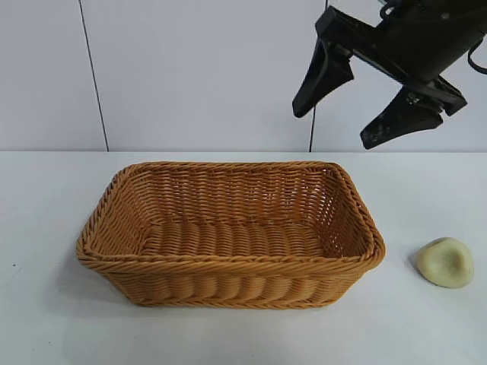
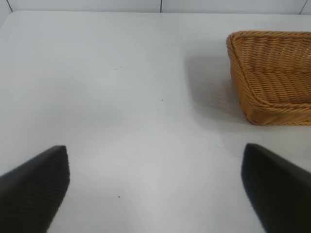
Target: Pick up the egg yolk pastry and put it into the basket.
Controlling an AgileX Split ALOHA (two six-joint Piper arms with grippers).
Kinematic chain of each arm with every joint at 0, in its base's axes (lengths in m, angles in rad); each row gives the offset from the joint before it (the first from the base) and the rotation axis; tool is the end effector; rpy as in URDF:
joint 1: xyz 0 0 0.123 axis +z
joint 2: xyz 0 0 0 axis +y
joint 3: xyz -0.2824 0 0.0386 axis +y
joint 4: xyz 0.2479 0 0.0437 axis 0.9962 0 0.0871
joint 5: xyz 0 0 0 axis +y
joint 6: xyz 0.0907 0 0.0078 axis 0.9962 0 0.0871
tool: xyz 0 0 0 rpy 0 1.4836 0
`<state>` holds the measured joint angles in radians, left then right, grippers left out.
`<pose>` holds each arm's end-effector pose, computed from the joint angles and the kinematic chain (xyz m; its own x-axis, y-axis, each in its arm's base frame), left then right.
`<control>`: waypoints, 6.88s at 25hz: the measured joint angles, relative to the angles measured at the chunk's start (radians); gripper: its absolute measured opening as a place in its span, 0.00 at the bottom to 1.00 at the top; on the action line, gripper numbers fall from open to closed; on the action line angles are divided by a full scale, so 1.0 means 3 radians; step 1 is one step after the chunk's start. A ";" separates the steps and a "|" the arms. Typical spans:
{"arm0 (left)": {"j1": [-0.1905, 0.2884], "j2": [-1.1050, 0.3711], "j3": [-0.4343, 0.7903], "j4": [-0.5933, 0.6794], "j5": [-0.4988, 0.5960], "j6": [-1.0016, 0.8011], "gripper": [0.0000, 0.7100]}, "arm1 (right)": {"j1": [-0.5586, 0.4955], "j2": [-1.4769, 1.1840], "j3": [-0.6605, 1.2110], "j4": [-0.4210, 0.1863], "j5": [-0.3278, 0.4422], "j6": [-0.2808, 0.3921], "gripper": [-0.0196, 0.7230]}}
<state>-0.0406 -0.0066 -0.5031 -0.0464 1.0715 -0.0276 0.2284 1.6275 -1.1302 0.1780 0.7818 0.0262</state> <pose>-0.0069 -0.0034 0.2772 -0.4595 -0.0311 -0.8877 0.0539 0.9966 -0.0629 0.3161 0.0852 0.2392 -0.9328 -0.0614 -0.3552 -0.1297 0.9766 0.1717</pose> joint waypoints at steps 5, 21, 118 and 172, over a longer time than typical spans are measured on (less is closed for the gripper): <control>0.0000 0.0000 0.0000 0.0000 0.0000 0.0000 0.98 | 0.0000 0.0000 0.0000 -0.0644 0.0092 0.0525 0.90; 0.0000 0.0000 0.0000 0.0000 -0.0003 0.0000 0.98 | -0.0514 0.0420 -0.0010 -0.0556 0.0233 0.0472 0.90; 0.0000 0.0000 0.0000 0.0000 -0.0010 0.0000 0.98 | 0.1298 0.1639 -0.1275 -0.0335 0.0125 0.0646 0.25; 0.0000 0.0000 0.0000 0.0022 -0.0010 0.0000 0.98 | -0.0603 0.1211 -0.2934 -0.1205 0.1456 0.0508 0.91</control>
<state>-0.0406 -0.0066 -0.5031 -0.0399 1.0685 -0.0276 0.0475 1.9908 -2.0103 -0.1836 1.2186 0.1787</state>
